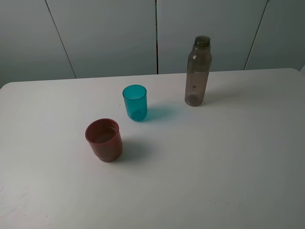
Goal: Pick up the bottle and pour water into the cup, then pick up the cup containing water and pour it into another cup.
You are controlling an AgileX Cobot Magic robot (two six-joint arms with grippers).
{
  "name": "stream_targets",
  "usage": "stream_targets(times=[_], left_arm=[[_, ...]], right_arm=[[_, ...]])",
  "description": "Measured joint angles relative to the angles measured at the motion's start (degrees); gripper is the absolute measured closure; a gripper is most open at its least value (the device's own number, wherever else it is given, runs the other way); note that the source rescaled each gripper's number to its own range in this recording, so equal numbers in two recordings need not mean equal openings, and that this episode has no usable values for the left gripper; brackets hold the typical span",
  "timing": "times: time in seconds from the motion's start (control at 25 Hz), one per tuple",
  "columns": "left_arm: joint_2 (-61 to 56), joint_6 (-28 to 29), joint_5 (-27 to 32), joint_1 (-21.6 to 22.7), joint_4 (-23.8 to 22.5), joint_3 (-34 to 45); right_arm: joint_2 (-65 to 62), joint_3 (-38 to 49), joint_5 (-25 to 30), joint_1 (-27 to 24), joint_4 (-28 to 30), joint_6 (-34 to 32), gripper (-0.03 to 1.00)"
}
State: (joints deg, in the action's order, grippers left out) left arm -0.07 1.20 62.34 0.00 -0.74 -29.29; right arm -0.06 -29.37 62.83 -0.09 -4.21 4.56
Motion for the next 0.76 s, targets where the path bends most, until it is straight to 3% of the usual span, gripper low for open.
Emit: stream_targets(times=[0.76], left_arm=[[0.0,0.0,0.0,0.0,0.0,0.0]], right_arm=[[0.0,0.0,0.0,0.0,0.0,0.0,-0.03]])
